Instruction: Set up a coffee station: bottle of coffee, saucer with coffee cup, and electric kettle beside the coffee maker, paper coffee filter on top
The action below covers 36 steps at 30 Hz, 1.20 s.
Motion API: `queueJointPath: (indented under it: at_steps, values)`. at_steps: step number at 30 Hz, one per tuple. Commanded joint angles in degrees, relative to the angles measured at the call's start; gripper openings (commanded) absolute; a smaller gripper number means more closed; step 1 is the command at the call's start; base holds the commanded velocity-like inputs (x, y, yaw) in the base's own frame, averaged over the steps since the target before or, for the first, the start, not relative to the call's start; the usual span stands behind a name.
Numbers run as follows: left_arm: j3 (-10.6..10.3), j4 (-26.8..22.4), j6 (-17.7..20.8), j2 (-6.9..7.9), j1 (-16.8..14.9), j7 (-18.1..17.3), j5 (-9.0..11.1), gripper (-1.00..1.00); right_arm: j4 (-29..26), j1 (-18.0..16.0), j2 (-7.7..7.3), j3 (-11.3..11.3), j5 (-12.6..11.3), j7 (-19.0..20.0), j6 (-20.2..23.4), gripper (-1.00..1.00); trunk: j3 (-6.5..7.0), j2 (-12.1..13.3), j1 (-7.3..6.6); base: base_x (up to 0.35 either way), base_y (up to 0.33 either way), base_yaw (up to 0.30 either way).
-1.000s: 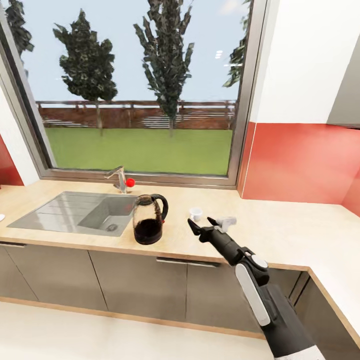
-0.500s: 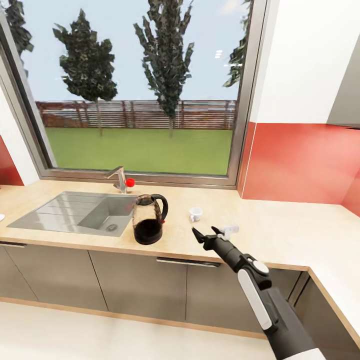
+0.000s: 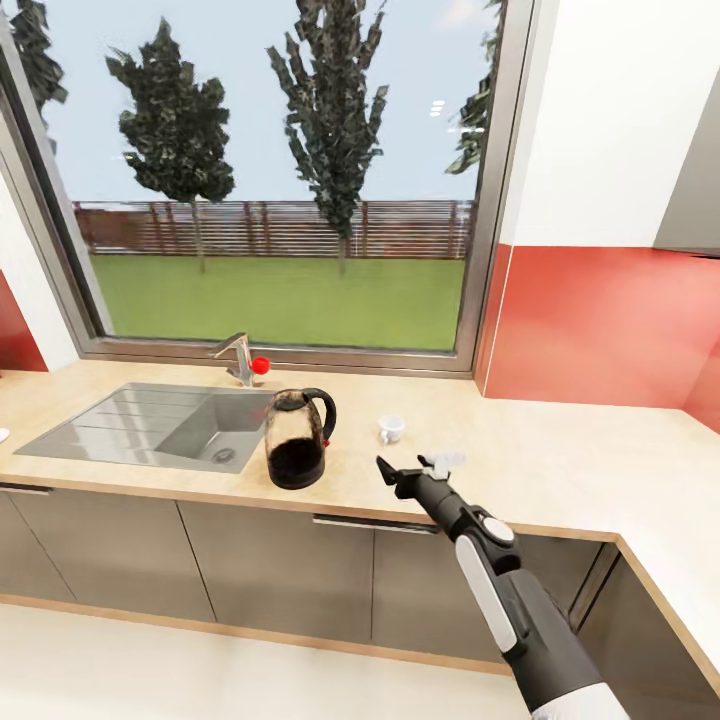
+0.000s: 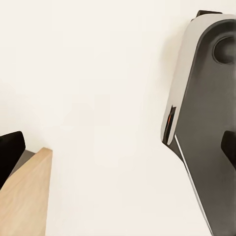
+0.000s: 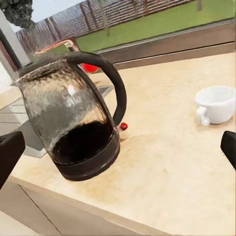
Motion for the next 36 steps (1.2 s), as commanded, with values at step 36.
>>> queueJointPath:
  at_steps: [36]
  values:
    - [0.33, 0.01, -0.04, 0.05, -0.05, 0.46, 0.36, 1.00, 7.84, -4.41, 1.36, 1.82, 9.73, -7.86, -1.87, 1.00, -0.14, -0.13, 0.04, 0.000, 0.000, 0.127]
